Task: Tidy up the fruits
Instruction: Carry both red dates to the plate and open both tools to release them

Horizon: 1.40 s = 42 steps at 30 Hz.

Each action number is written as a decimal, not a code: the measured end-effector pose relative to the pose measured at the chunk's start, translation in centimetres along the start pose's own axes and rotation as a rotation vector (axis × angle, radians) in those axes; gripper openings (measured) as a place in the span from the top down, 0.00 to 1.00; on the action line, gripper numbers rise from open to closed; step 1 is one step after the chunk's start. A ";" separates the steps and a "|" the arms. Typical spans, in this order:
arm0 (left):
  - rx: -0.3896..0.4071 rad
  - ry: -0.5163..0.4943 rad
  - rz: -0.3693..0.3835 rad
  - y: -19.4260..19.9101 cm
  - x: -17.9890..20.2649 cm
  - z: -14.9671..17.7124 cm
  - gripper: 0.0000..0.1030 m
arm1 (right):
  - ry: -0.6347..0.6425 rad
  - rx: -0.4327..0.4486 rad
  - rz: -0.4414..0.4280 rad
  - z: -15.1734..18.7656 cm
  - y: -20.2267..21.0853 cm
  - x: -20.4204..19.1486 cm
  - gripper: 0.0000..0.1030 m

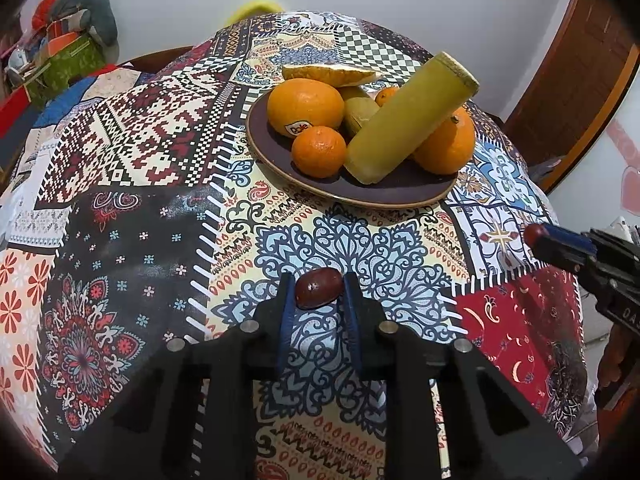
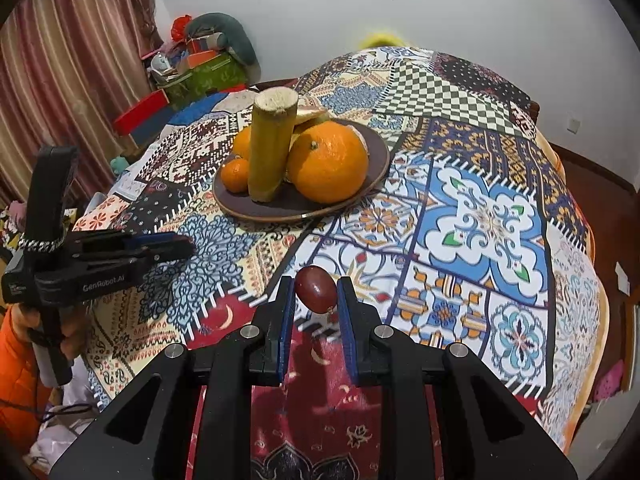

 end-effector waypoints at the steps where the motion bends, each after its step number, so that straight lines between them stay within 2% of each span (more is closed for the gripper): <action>1: 0.004 -0.003 -0.003 0.1 0.0 -0.1 0.78 | 0.002 0.003 -0.001 -0.2 0.0 0.0 0.81; 11: 0.068 -0.035 0.016 1.9 1.1 -1.9 0.78 | 0.016 0.051 -0.014 -2.5 -0.4 -0.9 0.81; 19: 0.099 -0.065 0.034 1.3 1.8 -4.4 0.78 | 0.028 0.059 -0.046 -4.1 -2.0 -2.3 0.81; 27: 0.080 -0.080 0.040 -0.7 1.8 -5.5 0.78 | 0.003 0.019 -0.093 -4.3 -4.6 -3.1 0.81; 40: 0.049 -0.057 0.067 -2.2 1.3 -5.6 0.77 | 0.002 -0.016 -0.101 -4.5 -6.2 -3.2 0.81; 42: 0.044 -0.059 0.062 -2.3 1.2 -5.6 0.74 | 0.005 -0.026 -0.101 -4.5 -6.4 -3.2 0.80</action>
Point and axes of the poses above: each gripper's, at about its wrist camera, not at the fingertips, and y roughly against the way its jaws point, x to its right, z to its underside, the point moved 1 cm from there along -y, roughly the way its jaws point, and after that the axes turned 9 degrees about z, right-handed, at the moved point
